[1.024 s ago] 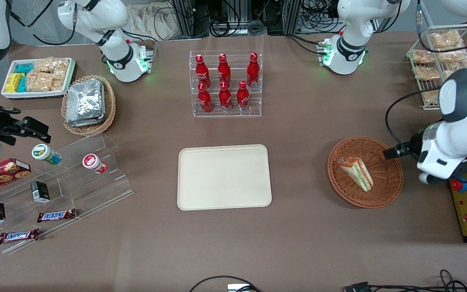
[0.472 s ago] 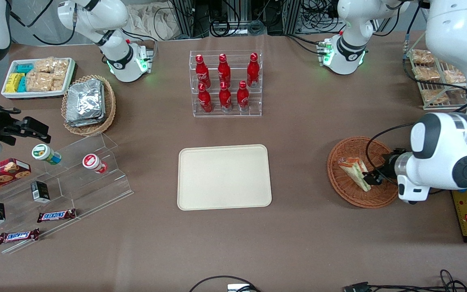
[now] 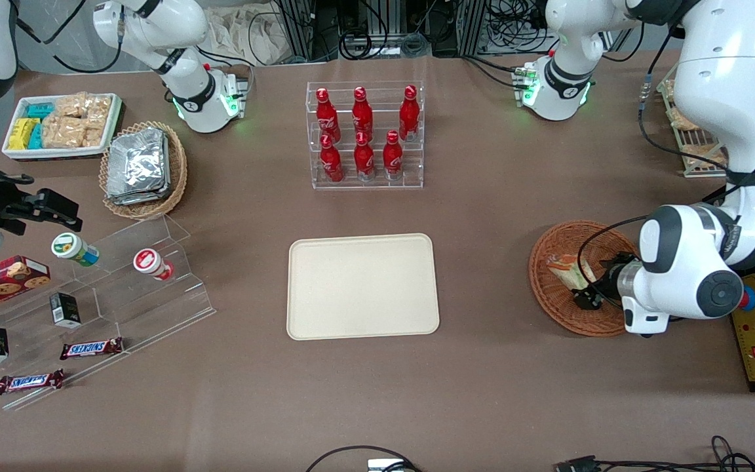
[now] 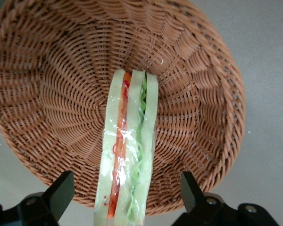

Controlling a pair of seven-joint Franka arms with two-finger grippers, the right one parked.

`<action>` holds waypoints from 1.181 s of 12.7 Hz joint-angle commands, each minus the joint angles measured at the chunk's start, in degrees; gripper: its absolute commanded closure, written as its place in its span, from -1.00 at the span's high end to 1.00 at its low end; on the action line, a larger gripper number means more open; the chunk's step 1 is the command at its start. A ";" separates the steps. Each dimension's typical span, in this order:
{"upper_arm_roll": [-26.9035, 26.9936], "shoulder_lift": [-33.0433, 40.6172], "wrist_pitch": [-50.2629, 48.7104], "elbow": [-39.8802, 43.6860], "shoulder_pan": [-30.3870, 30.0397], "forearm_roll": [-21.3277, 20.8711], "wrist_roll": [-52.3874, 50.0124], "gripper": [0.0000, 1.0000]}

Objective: Place sandwich from basket to tray
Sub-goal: 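Lower the open left gripper and close it on the wrapped sandwich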

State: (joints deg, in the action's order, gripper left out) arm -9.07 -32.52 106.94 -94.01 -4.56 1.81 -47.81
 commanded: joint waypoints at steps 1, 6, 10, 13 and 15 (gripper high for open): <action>-0.08 -1.22 3.87 -1.78 0.17 1.18 -0.88 1.00; -0.16 -2.37 9.07 -5.48 0.25 1.36 -0.88 1.00; -0.43 -1.50 8.64 -5.83 1.22 1.27 -0.62 -1.00; -1.21 2.80 6.36 -5.92 1.22 1.10 0.96 -1.00; -1.83 6.84 2.85 -5.48 1.22 1.09 5.51 -1.00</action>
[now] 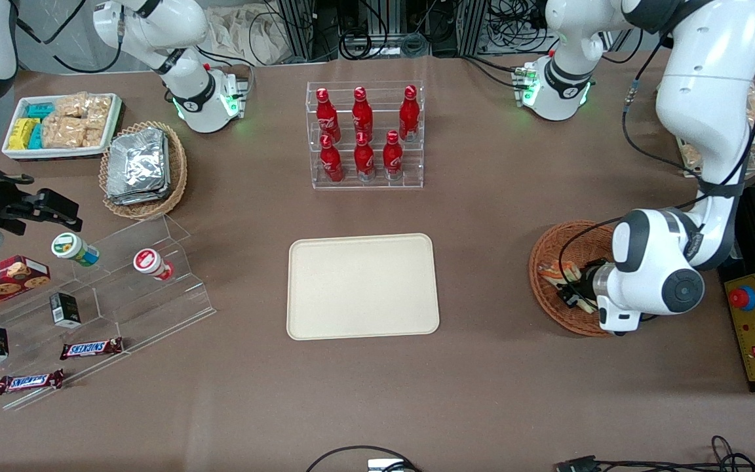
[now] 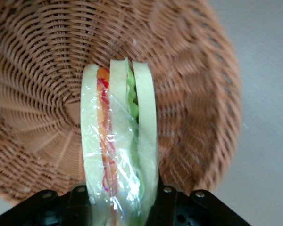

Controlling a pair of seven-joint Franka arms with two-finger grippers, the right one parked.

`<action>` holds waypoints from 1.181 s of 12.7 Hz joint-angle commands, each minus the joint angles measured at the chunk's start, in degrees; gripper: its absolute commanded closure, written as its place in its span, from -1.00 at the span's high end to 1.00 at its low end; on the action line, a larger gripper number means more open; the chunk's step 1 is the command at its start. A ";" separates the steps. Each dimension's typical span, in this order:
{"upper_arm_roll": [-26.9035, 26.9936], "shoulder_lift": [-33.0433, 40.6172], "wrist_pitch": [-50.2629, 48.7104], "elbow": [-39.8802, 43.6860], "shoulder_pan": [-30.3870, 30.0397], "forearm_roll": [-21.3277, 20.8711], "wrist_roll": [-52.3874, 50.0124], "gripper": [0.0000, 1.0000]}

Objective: Place sandwich from basket to tray
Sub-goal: 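Lift the sandwich with the left gripper and carry it toward the cream tray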

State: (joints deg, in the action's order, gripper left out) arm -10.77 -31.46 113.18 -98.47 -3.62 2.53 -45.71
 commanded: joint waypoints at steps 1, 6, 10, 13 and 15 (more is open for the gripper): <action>-0.21 7.79 -4.54 -0.94 0.28 0.37 6.48 -1.00; -6.87 12.56 -8.67 5.02 0.28 -0.15 23.98 -1.00; -13.65 8.27 -8.42 11.44 2.29 0.38 24.52 -1.00; -13.84 1.16 -8.33 17.59 7.55 0.73 24.09 -1.00; -13.75 -3.67 -8.07 21.28 10.73 0.73 23.91 -1.00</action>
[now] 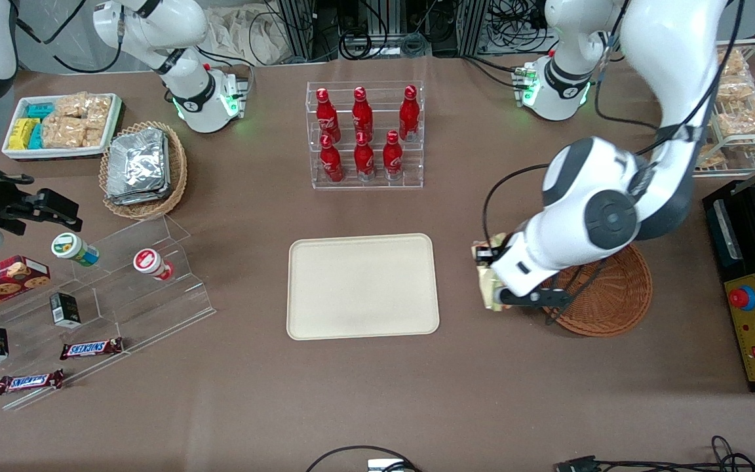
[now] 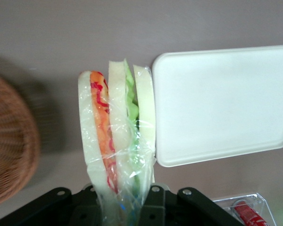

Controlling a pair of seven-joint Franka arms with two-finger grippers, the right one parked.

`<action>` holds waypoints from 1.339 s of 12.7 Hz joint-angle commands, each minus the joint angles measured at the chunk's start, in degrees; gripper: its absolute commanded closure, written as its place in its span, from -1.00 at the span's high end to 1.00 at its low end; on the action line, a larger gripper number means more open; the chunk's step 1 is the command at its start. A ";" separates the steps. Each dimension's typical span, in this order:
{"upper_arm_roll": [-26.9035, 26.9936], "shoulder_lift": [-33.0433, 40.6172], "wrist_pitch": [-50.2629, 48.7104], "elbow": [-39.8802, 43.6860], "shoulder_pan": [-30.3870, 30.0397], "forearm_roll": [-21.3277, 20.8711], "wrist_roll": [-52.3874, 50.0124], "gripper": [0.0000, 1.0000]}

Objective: Place sandwich from basket to tray
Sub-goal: 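Lift the sandwich with the left gripper and carry it toward the cream tray, then lower the sandwich onto the tray and open the left gripper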

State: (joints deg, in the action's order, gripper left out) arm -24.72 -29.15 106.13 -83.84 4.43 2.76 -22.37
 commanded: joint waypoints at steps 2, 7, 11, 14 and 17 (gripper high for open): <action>0.11 -9.95 -0.57 8.17 4.61 0.58 0.58 -1.00; 0.20 -17.51 9.69 8.00 9.28 1.63 -3.91 -1.00; 0.46 -21.38 14.11 7.56 10.51 0.23 -3.73 -1.00; 0.64 -22.00 13.93 6.59 10.51 -2.67 -3.73 -0.98; 0.64 -21.83 13.23 6.24 10.34 -3.73 -3.99 -0.01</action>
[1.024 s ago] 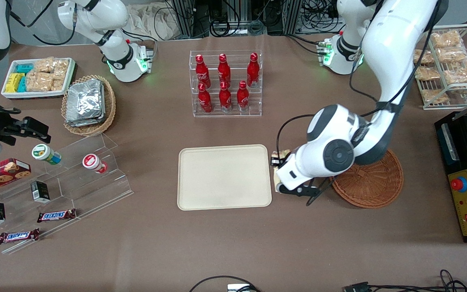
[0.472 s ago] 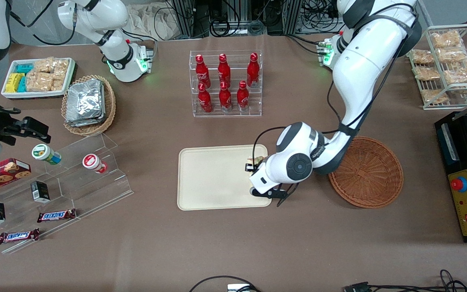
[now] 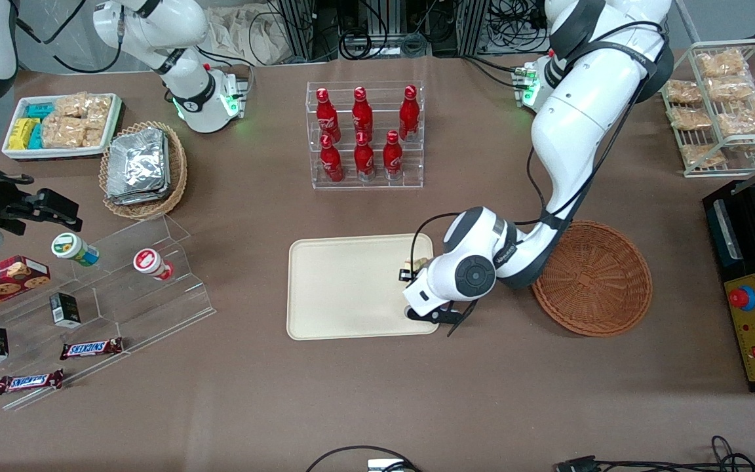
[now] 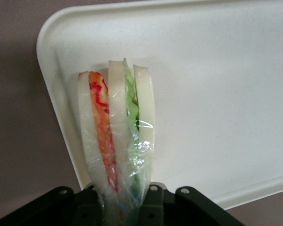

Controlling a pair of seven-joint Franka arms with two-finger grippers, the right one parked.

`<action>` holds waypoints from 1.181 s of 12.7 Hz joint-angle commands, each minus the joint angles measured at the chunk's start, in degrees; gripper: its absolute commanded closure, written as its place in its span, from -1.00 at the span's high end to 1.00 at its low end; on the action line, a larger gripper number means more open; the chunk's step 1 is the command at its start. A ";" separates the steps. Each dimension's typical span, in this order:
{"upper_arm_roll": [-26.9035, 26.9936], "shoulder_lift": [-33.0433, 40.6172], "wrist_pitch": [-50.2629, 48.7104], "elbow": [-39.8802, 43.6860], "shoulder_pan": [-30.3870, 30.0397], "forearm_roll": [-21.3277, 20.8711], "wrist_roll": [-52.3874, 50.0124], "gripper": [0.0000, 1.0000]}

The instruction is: Place sandwich from basket to tray

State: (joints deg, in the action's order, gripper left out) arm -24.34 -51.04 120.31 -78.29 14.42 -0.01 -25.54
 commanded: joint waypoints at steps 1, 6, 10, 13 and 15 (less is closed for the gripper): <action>0.35 0.15 -0.96 0.59 0.34 -1.04 -0.57 0.97; 0.44 4.71 -5.06 0.85 -0.97 -0.96 -1.01 1.00; 0.44 15.68 -17.63 1.03 -7.20 -1.13 -0.13 1.00; 0.26 24.91 -28.59 1.29 -11.77 -8.32 0.22 1.00; 0.26 30.80 -36.77 1.30 -15.11 -8.60 4.67 1.00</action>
State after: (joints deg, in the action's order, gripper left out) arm -23.92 -25.94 88.62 -75.05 1.84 -7.32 -24.37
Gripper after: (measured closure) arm 0.000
